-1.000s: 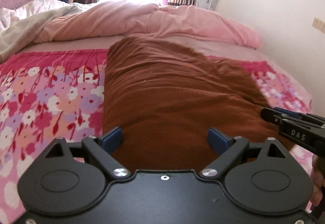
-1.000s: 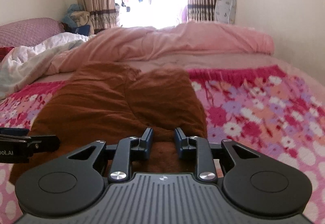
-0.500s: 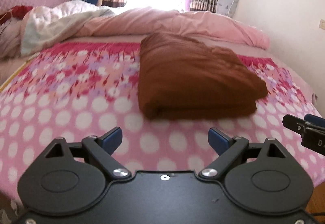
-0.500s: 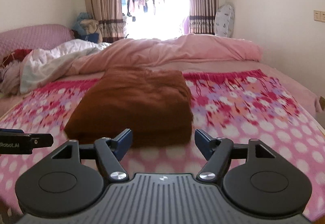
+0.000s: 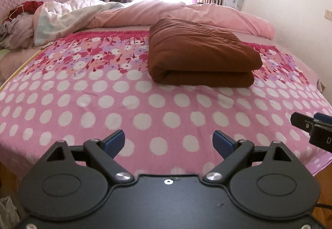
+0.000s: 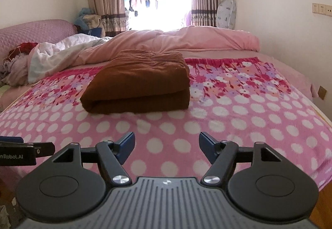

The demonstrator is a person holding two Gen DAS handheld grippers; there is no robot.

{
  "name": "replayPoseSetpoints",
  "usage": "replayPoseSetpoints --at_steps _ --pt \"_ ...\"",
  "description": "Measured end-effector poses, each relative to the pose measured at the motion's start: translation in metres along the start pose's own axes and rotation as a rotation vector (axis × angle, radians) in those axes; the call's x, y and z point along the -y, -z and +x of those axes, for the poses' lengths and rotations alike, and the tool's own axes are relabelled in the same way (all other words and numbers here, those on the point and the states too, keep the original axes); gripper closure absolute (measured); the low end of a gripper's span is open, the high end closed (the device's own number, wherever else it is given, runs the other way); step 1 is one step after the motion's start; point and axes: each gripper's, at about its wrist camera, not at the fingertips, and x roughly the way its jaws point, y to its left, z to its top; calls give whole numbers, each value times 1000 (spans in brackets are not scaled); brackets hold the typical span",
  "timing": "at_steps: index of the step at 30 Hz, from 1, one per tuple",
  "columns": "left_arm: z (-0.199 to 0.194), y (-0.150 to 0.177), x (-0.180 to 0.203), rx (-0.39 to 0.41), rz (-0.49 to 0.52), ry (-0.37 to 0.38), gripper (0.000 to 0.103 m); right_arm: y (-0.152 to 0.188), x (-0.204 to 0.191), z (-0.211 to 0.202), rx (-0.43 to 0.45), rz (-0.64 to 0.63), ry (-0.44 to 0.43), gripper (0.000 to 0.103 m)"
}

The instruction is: Fold large clothes

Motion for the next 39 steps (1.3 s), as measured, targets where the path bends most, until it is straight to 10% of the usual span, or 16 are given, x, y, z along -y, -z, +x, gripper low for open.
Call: replayPoseSetpoints --at_steps 39 --pt "-24 20 13 5 12 6 9 21 -6 -34 9 7 0 20"
